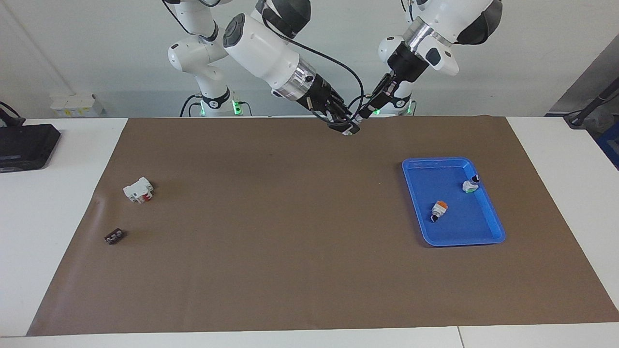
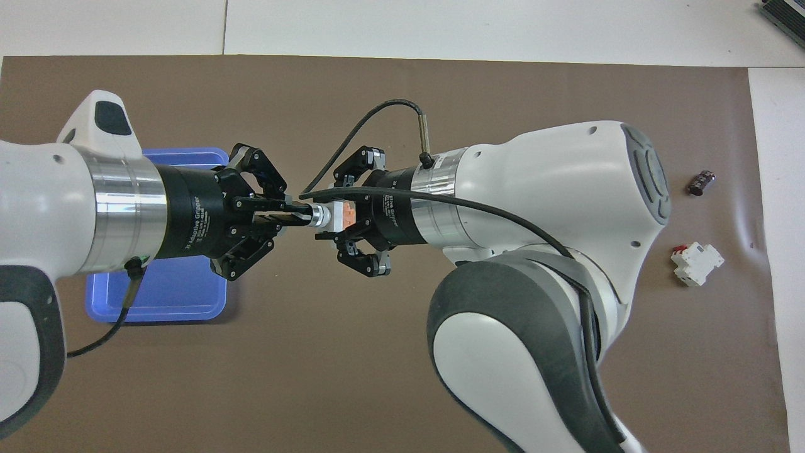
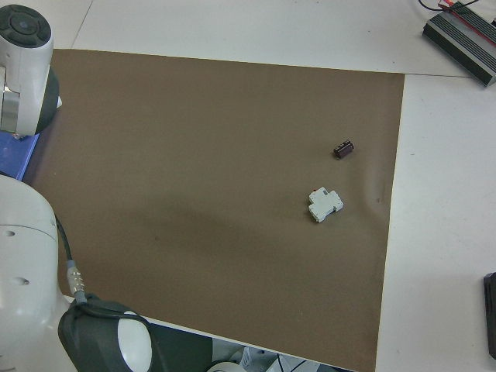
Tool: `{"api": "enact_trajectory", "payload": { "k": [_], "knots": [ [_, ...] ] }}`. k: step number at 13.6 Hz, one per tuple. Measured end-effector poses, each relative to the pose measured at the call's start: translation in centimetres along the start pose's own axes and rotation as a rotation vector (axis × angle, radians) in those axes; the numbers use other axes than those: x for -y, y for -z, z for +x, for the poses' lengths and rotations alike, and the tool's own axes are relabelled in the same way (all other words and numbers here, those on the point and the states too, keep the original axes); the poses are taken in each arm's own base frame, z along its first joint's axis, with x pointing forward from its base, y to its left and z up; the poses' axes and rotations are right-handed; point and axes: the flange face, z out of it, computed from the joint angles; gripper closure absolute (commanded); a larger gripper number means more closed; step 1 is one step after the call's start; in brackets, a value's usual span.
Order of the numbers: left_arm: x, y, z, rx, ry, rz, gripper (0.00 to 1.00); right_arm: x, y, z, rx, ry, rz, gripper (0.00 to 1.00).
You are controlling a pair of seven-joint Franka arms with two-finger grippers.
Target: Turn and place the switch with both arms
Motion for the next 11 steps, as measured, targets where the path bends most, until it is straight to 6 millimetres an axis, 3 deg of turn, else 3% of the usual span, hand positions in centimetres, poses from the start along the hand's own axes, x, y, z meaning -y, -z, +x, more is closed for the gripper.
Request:
{"api": "enact_trajectory", "payload": {
  "k": [11],
  "knots": [
    [0.64, -0.33, -0.04, -0.022, 0.867, -0.027, 1.00, 0.17, -0.65, 0.18, -0.004, -0.002, 0.000, 1.00]
  ]
}}
